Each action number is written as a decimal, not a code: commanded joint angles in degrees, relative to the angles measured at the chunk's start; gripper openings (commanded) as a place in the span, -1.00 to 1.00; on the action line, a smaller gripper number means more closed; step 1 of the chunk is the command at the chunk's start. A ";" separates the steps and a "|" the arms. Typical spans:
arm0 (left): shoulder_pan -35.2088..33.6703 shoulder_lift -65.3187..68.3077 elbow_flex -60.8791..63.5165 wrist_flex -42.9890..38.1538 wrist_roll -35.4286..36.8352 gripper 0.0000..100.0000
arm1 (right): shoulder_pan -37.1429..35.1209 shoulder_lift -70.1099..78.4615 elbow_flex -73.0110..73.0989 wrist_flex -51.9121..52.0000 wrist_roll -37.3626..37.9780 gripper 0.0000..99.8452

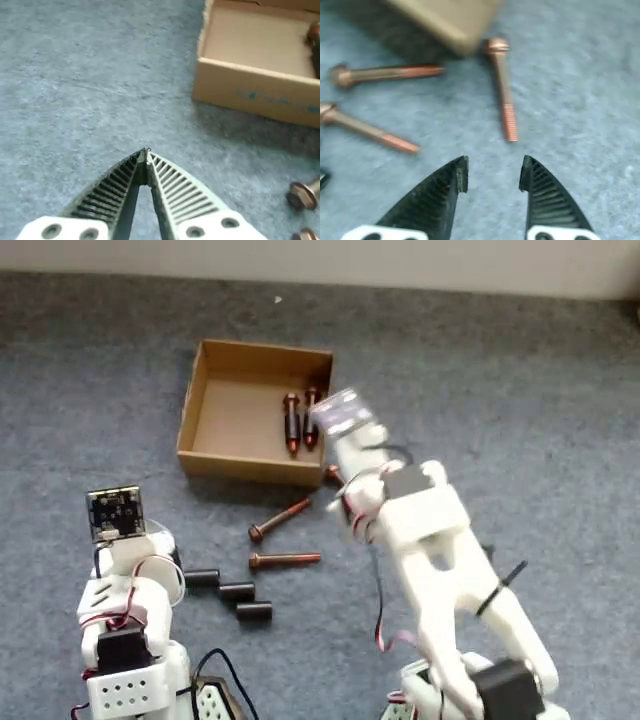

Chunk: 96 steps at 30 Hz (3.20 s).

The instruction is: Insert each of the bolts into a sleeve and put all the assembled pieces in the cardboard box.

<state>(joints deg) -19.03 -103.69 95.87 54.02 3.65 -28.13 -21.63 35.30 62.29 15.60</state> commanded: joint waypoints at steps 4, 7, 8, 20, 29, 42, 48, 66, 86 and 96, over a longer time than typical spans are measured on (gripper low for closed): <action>-11.56 -0.48 0.40 -7.65 -0.88 -0.98 | -16.84 -8.84 2.42 0.75 -0.70 -0.68; -16.04 -0.40 0.57 -10.02 -0.88 -0.98 | -23.69 -8.75 2.42 0.13 -0.97 -0.68; -16.84 -0.40 0.57 -10.02 -0.88 -0.98 | -25.71 -8.75 2.42 -0.92 -2.11 -0.68; -16.92 -0.40 0.48 -10.02 -0.88 -0.98 | -36.70 1.71 2.33 -8.57 -4.66 -0.68; -16.92 -0.40 0.48 -10.02 -0.88 -0.98 | -36.09 13.14 -1.54 -13.58 -4.57 -0.68; -16.84 -0.40 0.48 -10.02 -0.88 -0.98 | -35.91 23.78 -1.45 -19.47 2.46 -0.68; -16.84 -0.40 0.57 -10.02 -0.88 -0.98 | -33.10 25.27 -1.10 -19.38 2.99 -0.78; -16.84 -0.40 0.57 -10.02 -0.88 -0.98 | -26.95 8.40 -2.59 -10.07 2.73 -0.99; -8.92 -0.40 1.10 -9.93 -11.52 -0.98 | -6.29 -15.08 6.37 8.04 2.55 -0.99; 7.60 0.04 -15.43 8.09 -20.31 -0.91 | 11.21 -26.42 22.55 -3.03 1.23 -0.99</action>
<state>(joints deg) -15.87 -103.60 88.92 56.75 -15.69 -21.80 -44.84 56.40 63.16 18.24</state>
